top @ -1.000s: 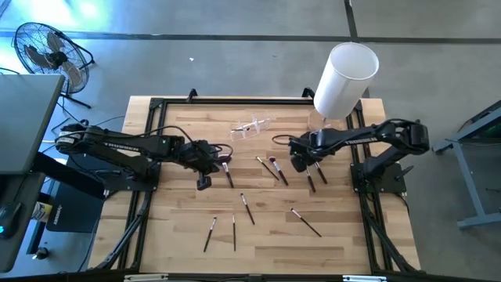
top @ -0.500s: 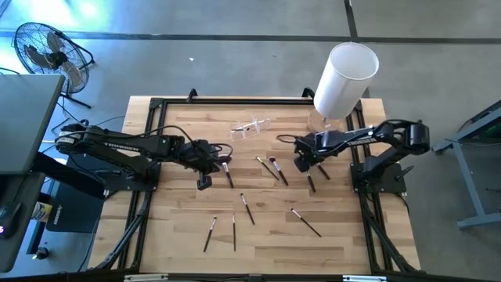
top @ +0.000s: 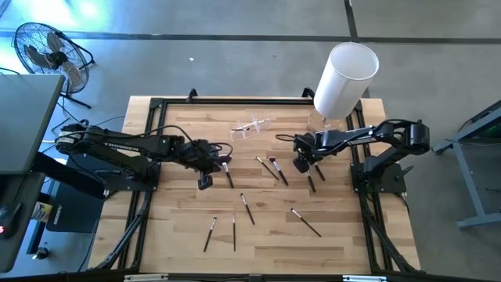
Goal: Put items in baskets/containers
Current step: Put the black powder brush into the transparent organizer
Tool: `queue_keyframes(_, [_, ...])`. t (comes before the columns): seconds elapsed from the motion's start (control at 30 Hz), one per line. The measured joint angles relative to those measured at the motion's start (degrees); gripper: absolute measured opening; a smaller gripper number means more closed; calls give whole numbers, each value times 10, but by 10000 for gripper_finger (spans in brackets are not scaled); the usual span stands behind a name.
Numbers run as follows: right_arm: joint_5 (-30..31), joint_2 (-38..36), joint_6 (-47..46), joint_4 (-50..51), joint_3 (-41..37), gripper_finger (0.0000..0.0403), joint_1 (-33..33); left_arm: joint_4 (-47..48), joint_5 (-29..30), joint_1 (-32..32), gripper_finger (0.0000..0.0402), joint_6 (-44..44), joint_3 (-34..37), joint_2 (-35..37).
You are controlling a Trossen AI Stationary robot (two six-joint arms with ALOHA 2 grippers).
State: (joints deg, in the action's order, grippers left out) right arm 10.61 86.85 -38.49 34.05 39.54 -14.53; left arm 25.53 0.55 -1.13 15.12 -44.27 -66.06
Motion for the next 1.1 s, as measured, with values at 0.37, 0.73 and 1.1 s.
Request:
queue_keyframes(0.37, [59, -184, -13, -105, 33, 2, 69, 49, 0, 0, 0, 26, 1, 103])
queue_keyframes(0.73, [134, -105, 326, -777, -27, 2, 56, 44, 41, 0, 0, 48, 55, 248])
queue_keyframes(1.1, [86, 80, 451, -943, 20, 1, -47, 44, 41, 0, 0, 49, 61, 254])
